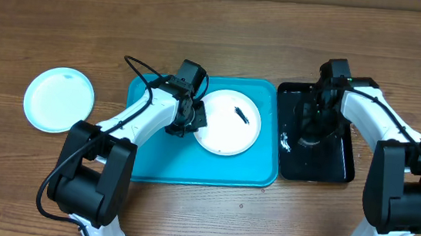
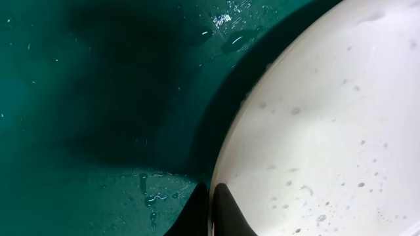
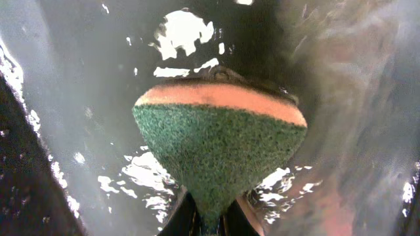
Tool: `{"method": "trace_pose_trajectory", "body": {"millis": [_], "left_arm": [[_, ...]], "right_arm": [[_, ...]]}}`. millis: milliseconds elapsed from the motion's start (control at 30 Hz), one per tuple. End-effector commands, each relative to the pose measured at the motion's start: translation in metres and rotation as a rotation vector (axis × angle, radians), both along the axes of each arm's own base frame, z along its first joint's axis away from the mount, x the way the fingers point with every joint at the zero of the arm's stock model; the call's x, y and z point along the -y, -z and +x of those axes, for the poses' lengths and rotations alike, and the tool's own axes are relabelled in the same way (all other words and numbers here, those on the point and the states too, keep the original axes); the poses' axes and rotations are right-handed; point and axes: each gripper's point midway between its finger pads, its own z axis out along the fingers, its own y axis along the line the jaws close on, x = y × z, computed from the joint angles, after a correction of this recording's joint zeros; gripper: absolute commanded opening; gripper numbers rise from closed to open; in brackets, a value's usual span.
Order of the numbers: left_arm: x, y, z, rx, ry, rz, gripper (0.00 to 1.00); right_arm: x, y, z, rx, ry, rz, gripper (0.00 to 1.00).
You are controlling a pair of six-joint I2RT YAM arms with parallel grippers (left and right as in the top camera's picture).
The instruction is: Clean dirty plates on tray and stack at the side
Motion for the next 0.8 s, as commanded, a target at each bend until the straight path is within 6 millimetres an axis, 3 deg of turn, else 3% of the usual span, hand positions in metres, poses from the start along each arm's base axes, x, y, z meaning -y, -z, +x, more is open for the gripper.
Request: {"method": "trace_pose_trajectory", "body": {"millis": [0, 233, 700, 767], "left_arm": [[-0.001, 0.003, 0.005, 0.008, -0.015, 0.015, 0.05], [-0.006, 0.003, 0.007, 0.009, -0.023, 0.019, 0.04], [-0.028, 0.005, 0.007, -0.017, -0.003, 0.031, 0.04], [-0.029, 0.005, 0.007, -0.017, 0.002, 0.032, 0.08]], "right_arm": [[-0.003, -0.026, 0.022, 0.071, 0.001, 0.012, 0.04], [-0.004, -0.050, 0.033, 0.093, 0.001, 0.014, 0.04], [-0.011, -0.054, 0.028, 0.070, -0.030, 0.055, 0.04], [-0.011, -0.054, 0.028, 0.070, -0.029, 0.055, 0.04]]}}
